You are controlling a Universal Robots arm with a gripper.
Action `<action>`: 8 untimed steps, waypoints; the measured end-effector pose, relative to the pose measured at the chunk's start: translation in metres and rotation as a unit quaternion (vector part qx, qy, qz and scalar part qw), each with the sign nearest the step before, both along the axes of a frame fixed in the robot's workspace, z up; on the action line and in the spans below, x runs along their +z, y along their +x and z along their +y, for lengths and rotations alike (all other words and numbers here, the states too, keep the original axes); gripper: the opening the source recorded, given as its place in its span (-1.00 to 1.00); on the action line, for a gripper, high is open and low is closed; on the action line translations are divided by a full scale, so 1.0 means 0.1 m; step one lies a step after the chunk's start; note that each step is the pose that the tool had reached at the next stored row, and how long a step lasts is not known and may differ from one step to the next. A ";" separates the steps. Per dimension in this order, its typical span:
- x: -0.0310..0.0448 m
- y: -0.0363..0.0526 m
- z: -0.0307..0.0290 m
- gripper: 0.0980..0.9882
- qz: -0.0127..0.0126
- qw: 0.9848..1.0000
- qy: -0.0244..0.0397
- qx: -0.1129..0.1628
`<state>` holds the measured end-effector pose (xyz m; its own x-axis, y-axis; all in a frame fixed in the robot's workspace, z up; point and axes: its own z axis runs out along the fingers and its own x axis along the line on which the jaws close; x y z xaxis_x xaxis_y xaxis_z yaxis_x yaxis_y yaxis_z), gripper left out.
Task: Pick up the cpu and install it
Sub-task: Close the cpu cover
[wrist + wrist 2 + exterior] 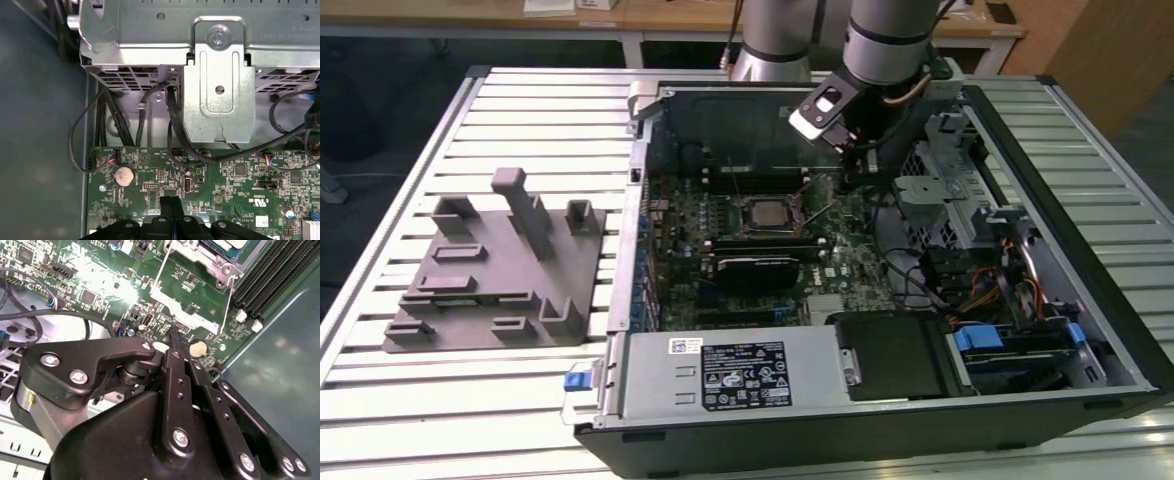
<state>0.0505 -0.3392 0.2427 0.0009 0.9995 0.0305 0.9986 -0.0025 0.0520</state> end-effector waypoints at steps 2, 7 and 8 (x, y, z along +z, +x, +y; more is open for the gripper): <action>-0.018 0.000 0.000 -0.98 0.002 1.000 0.000 0.000; -0.033 -0.003 0.000 -0.98 0.004 1.000 0.000 0.000; -0.036 -0.005 0.000 -0.98 0.003 1.000 0.000 0.000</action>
